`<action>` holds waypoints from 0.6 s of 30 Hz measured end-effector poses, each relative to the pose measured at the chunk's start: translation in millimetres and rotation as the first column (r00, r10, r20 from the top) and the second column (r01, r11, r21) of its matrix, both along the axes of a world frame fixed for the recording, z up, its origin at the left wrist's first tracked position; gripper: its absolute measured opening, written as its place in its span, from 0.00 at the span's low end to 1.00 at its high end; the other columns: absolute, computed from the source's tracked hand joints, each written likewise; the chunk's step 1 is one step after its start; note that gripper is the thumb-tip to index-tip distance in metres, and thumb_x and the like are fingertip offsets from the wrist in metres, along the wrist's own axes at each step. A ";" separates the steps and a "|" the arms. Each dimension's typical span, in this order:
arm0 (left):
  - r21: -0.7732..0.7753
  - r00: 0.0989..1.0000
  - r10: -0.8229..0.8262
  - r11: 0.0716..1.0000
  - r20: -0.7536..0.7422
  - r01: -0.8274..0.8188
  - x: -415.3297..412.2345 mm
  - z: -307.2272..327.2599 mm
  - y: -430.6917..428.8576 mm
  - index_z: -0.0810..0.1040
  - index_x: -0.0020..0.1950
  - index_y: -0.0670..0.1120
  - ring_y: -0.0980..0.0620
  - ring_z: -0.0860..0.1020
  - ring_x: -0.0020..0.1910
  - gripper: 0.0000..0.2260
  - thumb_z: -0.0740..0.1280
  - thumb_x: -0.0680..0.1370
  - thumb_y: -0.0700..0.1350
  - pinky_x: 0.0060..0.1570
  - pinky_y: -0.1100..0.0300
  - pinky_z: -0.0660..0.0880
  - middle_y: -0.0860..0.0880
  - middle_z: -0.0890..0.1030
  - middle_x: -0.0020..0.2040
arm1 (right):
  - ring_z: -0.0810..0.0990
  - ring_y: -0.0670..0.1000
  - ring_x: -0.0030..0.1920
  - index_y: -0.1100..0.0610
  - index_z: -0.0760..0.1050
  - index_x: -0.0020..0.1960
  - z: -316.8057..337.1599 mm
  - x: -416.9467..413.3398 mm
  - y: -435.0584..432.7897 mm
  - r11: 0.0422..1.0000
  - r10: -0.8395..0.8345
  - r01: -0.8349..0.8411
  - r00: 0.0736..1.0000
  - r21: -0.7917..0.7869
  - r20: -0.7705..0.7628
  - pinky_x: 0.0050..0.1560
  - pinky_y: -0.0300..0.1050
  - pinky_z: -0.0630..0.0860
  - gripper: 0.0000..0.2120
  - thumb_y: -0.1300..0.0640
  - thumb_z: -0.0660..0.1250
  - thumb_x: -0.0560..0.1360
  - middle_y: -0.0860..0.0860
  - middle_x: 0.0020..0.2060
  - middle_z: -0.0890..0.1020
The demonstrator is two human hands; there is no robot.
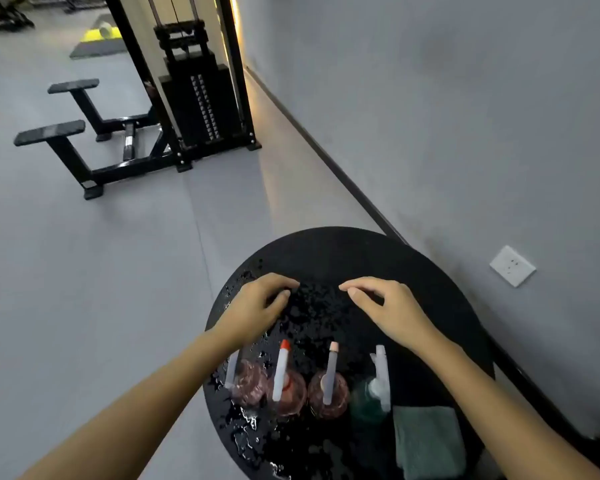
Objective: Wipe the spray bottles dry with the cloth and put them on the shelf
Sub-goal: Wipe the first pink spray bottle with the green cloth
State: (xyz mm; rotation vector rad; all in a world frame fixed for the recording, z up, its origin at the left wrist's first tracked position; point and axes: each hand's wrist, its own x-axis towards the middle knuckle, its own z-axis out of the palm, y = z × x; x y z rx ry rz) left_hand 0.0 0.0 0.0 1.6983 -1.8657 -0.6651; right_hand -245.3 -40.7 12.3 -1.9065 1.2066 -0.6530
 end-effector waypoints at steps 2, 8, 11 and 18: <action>-0.006 1.000 0.020 1.000 0.004 -0.020 -4.0 -14.7 7.4 0.78 0.62 0.51 0.60 0.76 0.57 0.12 0.62 0.81 0.44 0.56 0.73 0.70 0.57 0.79 0.59 | 0.74 0.28 0.52 0.47 0.81 0.56 -14.7 -2.8 6.0 1.000 -0.004 0.004 1.000 0.003 -0.006 0.53 0.19 0.65 0.09 0.53 0.64 0.79 0.38 0.53 0.82; -0.043 0.999 0.023 0.999 -0.031 -0.024 -16.1 -55.2 30.8 0.79 0.63 0.49 0.58 0.77 0.57 0.12 0.62 0.82 0.43 0.55 0.71 0.72 0.55 0.80 0.59 | 0.75 0.37 0.62 0.48 0.78 0.62 -65.8 -13.5 33.4 0.999 0.007 -0.007 1.000 -0.032 -0.011 0.57 0.23 0.66 0.13 0.56 0.60 0.81 0.40 0.59 0.80; -0.102 0.999 0.029 0.994 -0.028 -0.032 -24.9 -69.2 51.8 0.79 0.62 0.48 0.60 0.77 0.57 0.12 0.62 0.82 0.42 0.52 0.82 0.64 0.54 0.80 0.59 | 0.72 0.39 0.64 0.50 0.77 0.64 -81.6 -20.4 55.1 0.997 -0.001 0.001 1.000 -0.075 -0.005 0.61 0.27 0.65 0.14 0.57 0.61 0.81 0.41 0.61 0.78; -0.345 0.982 0.124 0.924 -0.143 -0.167 -17.5 -87.3 131.3 0.81 0.57 0.44 0.67 0.75 0.55 0.11 0.63 0.79 0.34 0.61 0.73 0.66 0.52 0.81 0.55 | 0.70 0.40 0.66 0.54 0.79 0.62 -117.2 -71.1 126.0 0.903 -0.264 0.284 0.959 -0.324 0.104 0.66 0.32 0.66 0.15 0.65 0.64 0.78 0.42 0.60 0.76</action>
